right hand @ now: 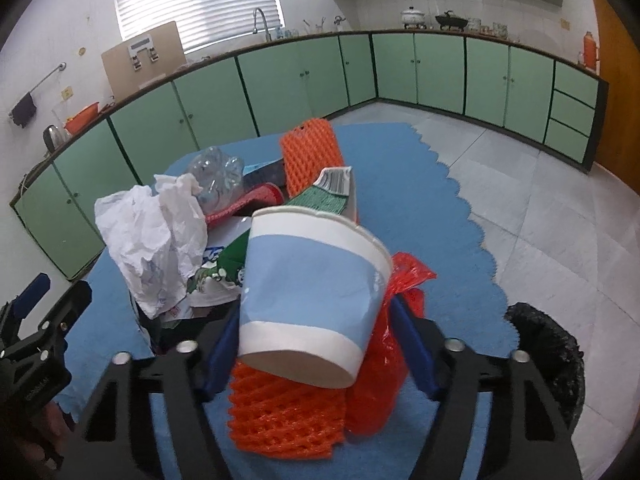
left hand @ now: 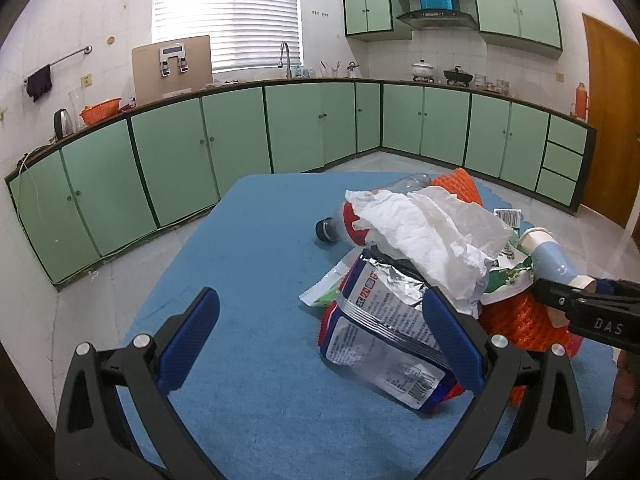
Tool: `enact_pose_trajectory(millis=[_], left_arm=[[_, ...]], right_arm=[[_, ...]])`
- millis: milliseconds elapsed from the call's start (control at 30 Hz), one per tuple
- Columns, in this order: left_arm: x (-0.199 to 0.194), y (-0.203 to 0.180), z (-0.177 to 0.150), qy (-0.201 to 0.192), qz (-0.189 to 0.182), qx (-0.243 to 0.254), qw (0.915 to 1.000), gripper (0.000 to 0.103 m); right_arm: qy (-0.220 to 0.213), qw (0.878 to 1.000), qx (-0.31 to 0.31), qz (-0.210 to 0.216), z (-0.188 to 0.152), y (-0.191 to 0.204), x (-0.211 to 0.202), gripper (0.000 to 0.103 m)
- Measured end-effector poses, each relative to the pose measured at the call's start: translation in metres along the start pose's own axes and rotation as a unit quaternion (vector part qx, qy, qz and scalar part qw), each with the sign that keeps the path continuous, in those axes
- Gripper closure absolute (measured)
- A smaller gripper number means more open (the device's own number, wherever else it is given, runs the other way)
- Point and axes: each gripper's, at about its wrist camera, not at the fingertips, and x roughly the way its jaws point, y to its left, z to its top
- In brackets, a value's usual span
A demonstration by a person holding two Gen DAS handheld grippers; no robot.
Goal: Collect trash
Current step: 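Grasp the white paper cup with the right tool while the left tool grasps the tissue, then carry cup and tissue over the black bin and open both tools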
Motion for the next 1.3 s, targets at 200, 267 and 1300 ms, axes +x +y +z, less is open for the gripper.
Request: enact_pose_trajectory(millis=[200,267,1300], left_arm=[[-0.001,-0.006,0.006,-0.005,-0.027,-0.003,0.9996,0.005],[-0.001,-0.012,0.009,-0.009,-0.036,0.001,0.9993,0.005],[0.036,-0.049,0.029,-0.012,-0.104,-0.007,0.9945,0.098]], right_arm=[[-0.01,1.0,-0.006,0.002,0.0,-0.001,-0.007,0.042],[-0.016,1.0,-0.01,0.001,0.001,-0.001,-0.01,0.043],[-0.016,0.998,-0.058,0.011,-0.004,-0.007,-0.019,0.042]])
